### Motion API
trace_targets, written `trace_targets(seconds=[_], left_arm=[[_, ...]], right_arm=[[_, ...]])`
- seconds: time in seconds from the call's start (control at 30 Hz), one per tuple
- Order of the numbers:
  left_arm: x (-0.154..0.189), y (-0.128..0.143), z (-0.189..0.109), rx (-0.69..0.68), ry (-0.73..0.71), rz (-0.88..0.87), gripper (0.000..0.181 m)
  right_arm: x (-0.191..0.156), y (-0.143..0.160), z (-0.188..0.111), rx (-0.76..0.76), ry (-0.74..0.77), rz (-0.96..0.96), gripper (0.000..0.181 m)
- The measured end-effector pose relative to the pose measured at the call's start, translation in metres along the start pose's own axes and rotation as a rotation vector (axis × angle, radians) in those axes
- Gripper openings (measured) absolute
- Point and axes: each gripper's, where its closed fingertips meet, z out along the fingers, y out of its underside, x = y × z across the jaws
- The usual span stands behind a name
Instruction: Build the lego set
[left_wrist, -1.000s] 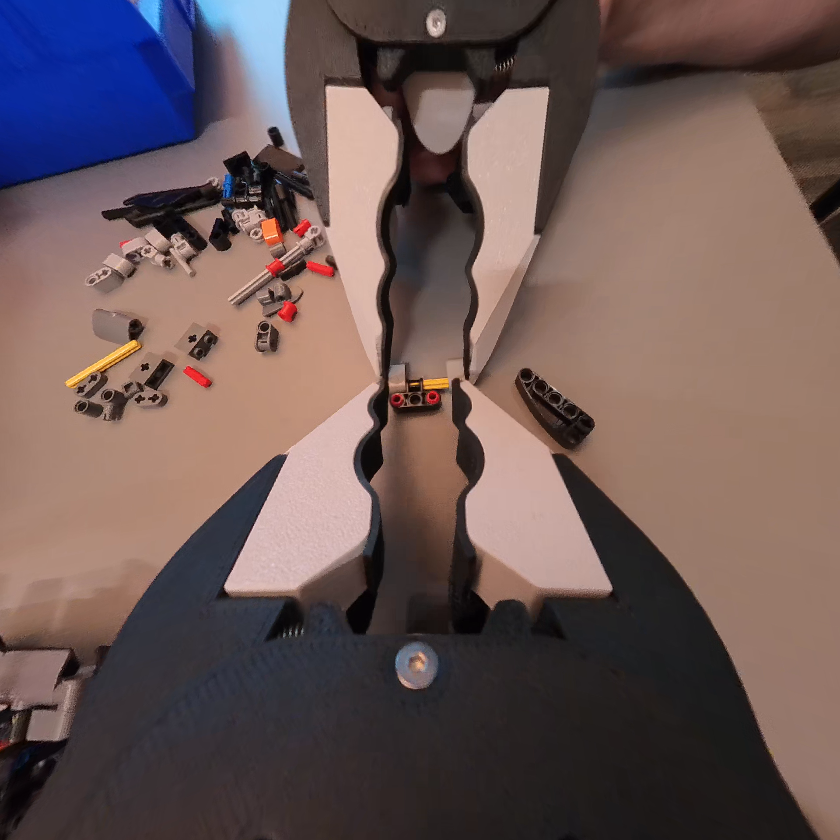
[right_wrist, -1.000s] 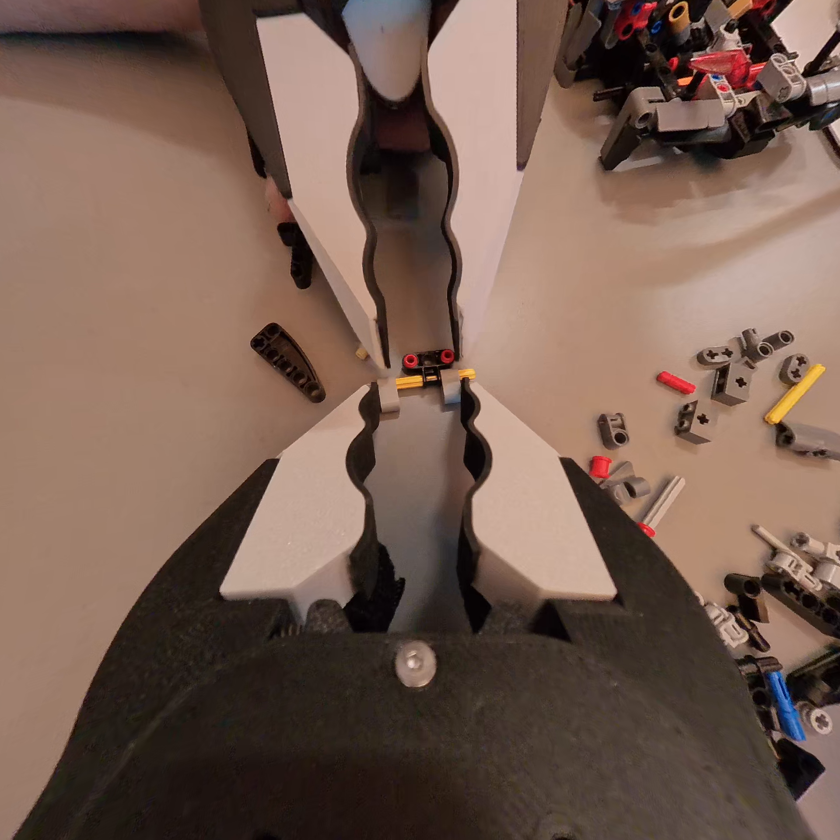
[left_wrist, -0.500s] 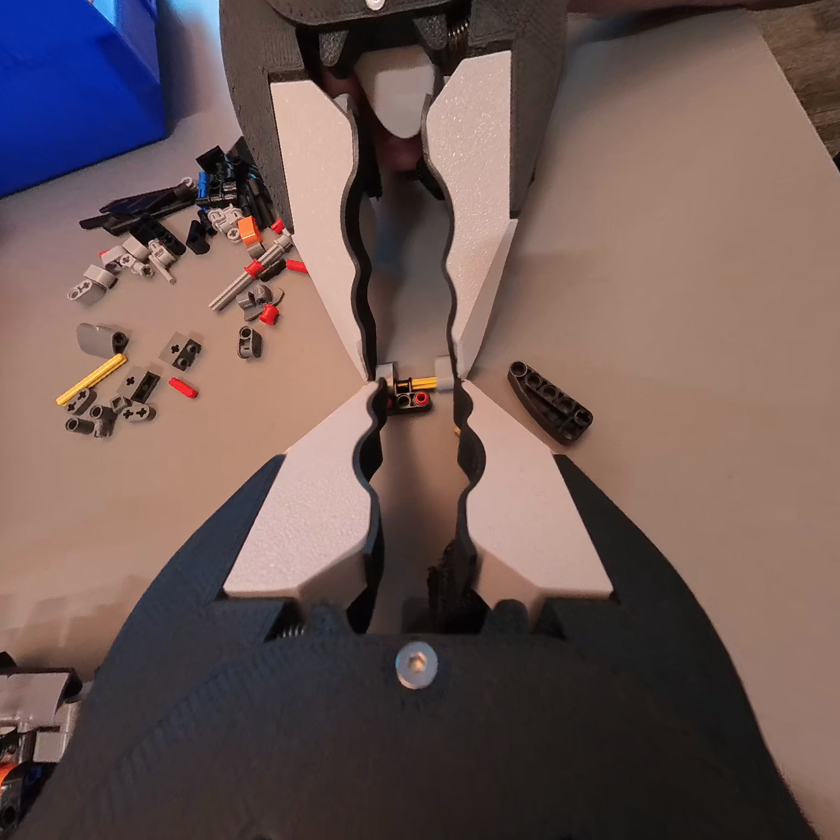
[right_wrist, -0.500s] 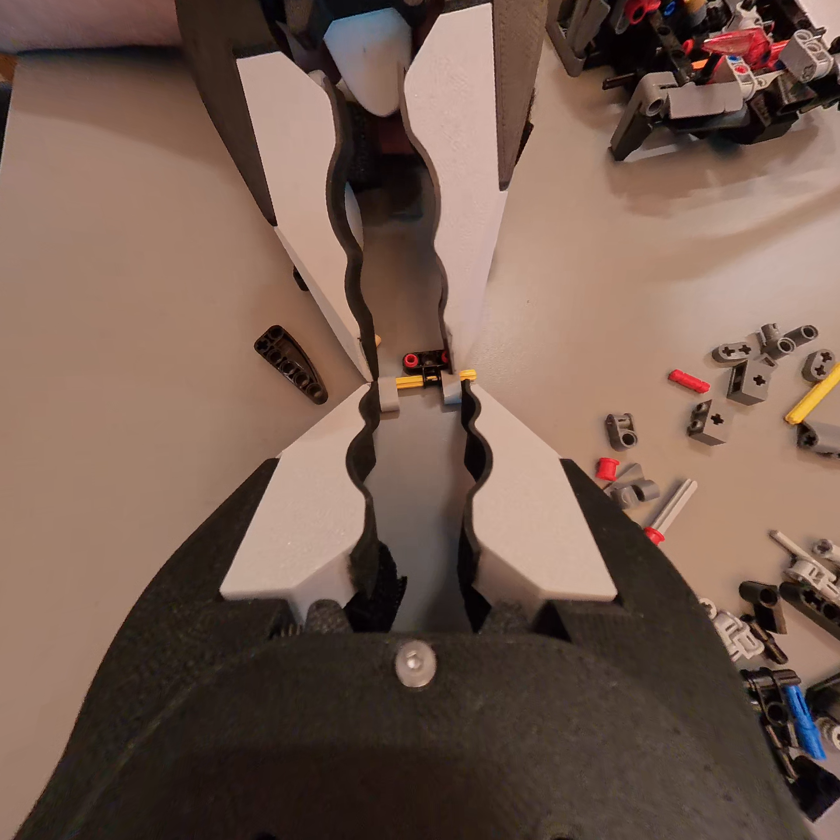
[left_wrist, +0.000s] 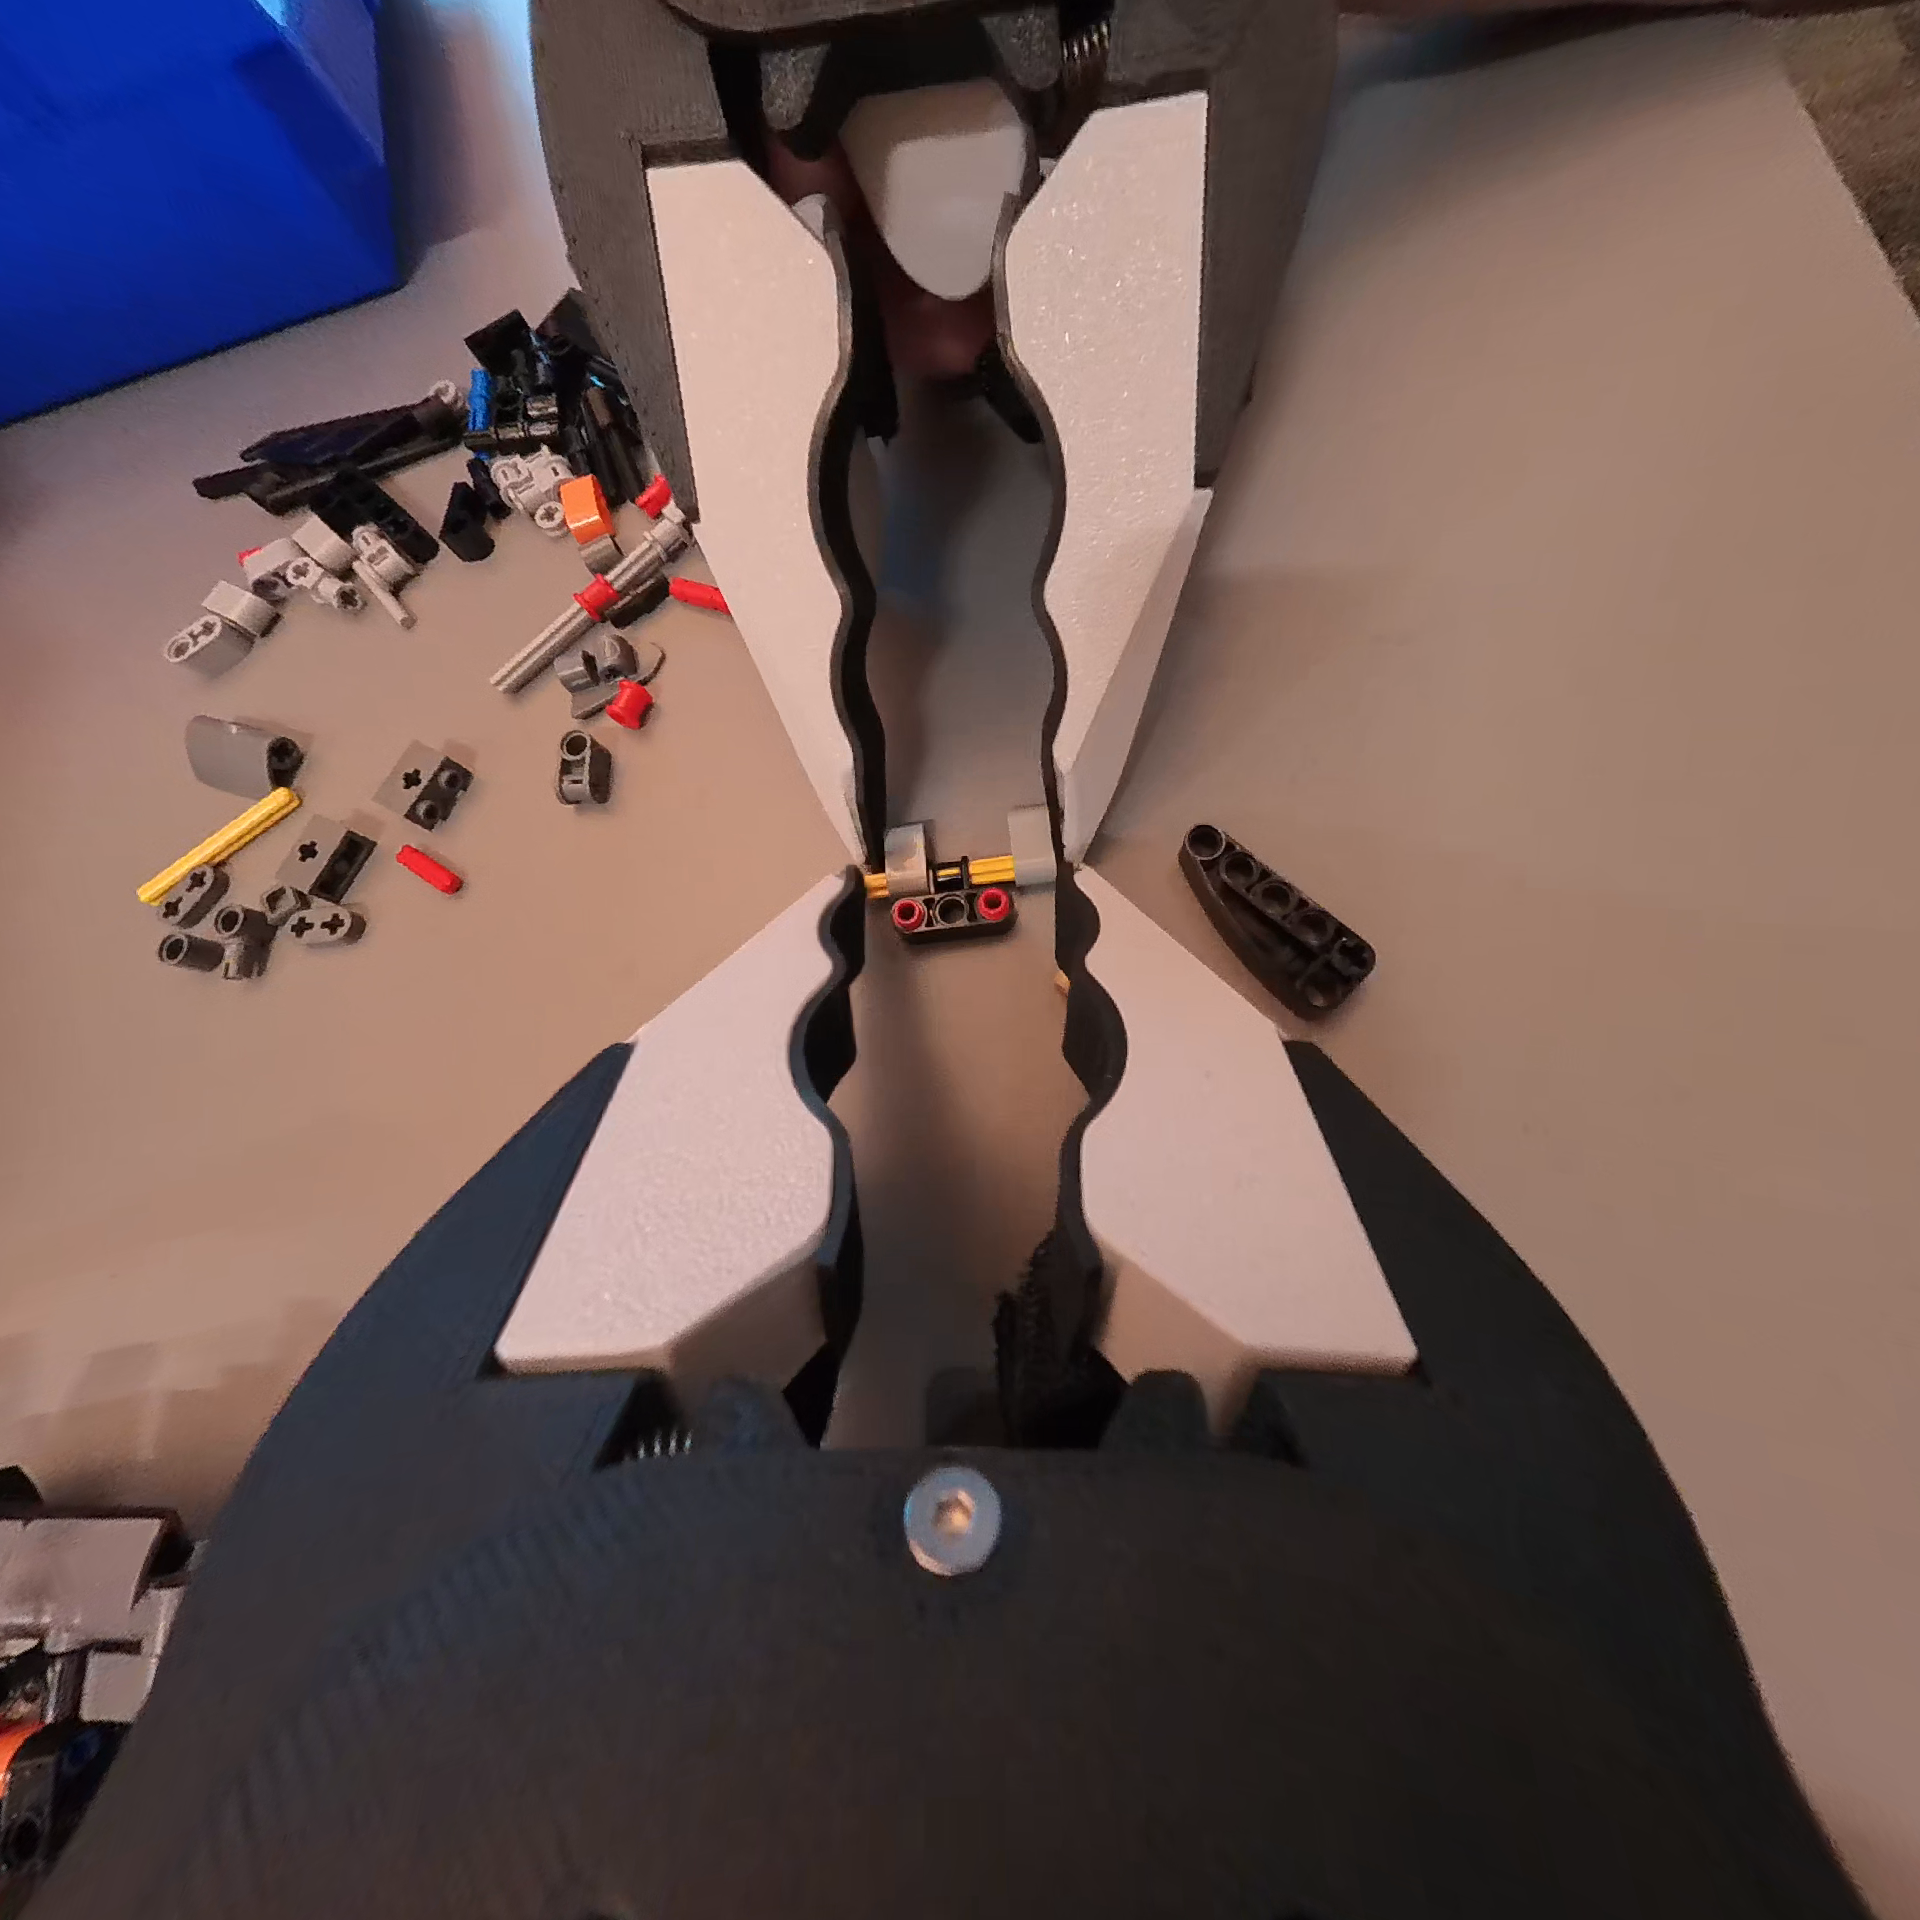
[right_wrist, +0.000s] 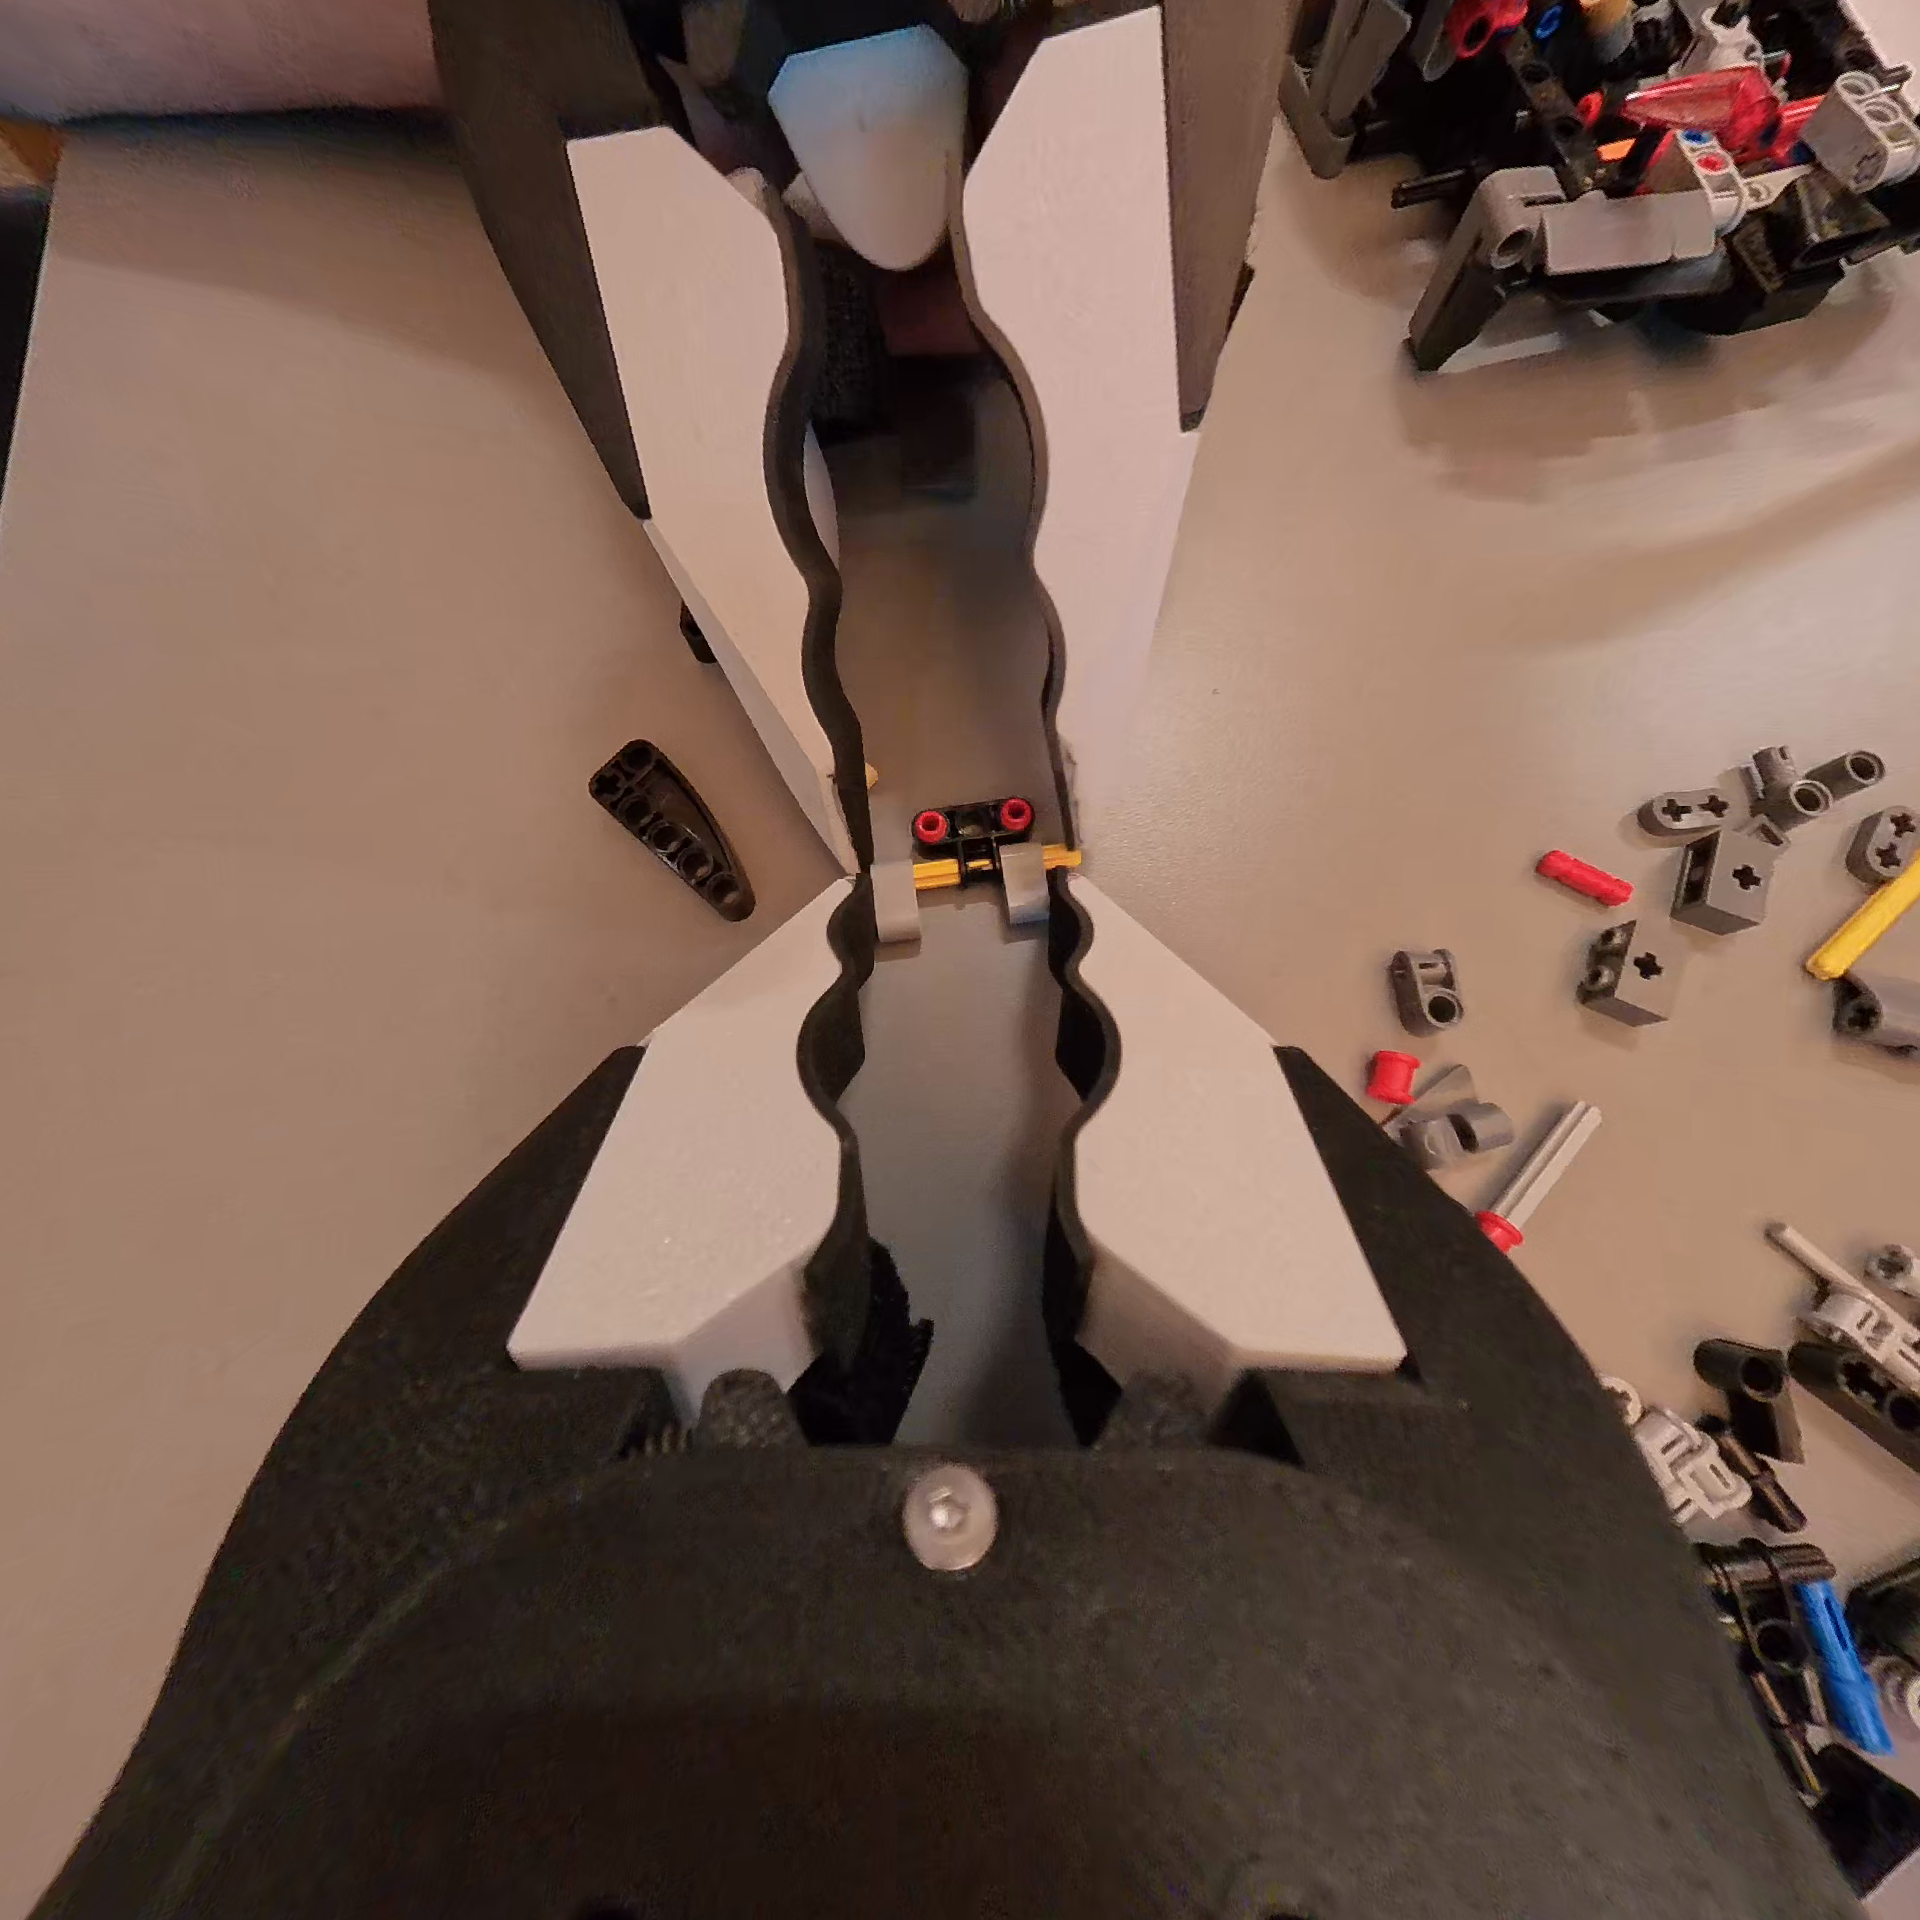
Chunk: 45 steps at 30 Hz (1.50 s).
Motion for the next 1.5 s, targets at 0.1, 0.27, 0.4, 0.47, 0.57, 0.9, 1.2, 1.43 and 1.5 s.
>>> trace_targets(seconds=[0.1,0.27,0.4,0.47,0.57,0.9,1.2,1.43,1.5], left_arm=[[0.0002,0.0007,0.0001,-0.004,0.007,-0.007,0.034],[0.0006,0.0010,0.0001,-0.006,0.011,-0.009,0.034],[0.0018,0.0009,0.0000,-0.005,0.020,-0.007,0.030],[0.0016,0.0009,0.0000,-0.005,0.021,-0.009,0.030],[0.0014,0.0011,-0.0001,-0.006,0.024,-0.014,0.030],[-0.0008,0.0019,-0.0006,-0.010,0.017,-0.019,0.022],[-0.0010,0.0017,-0.0006,-0.007,0.014,-0.015,0.022],[-0.0020,0.0011,-0.0005,-0.004,0.004,-0.014,0.022],[-0.0017,0.0012,-0.0007,-0.004,0.005,-0.013,0.022]], right_arm=[[-0.0001,0.0001,0.0000,0.000,0.000,-0.002,0.032],[0.0000,0.0001,-0.0001,0.000,0.001,-0.002,0.032],[0.0003,0.0001,-0.0001,0.000,0.004,0.000,0.032],[0.0000,0.0001,-0.0001,0.000,0.003,-0.002,0.032],[-0.0001,0.0001,-0.0001,0.000,0.002,-0.003,0.031],[-0.0006,0.0001,0.0000,-0.001,-0.007,-0.009,0.031],[-0.0004,-0.0003,0.0001,0.002,-0.002,-0.010,0.031],[0.0007,-0.0008,-0.0002,0.006,0.013,-0.017,0.032],[0.0006,-0.0009,-0.0001,0.007,0.018,-0.021,0.032]])
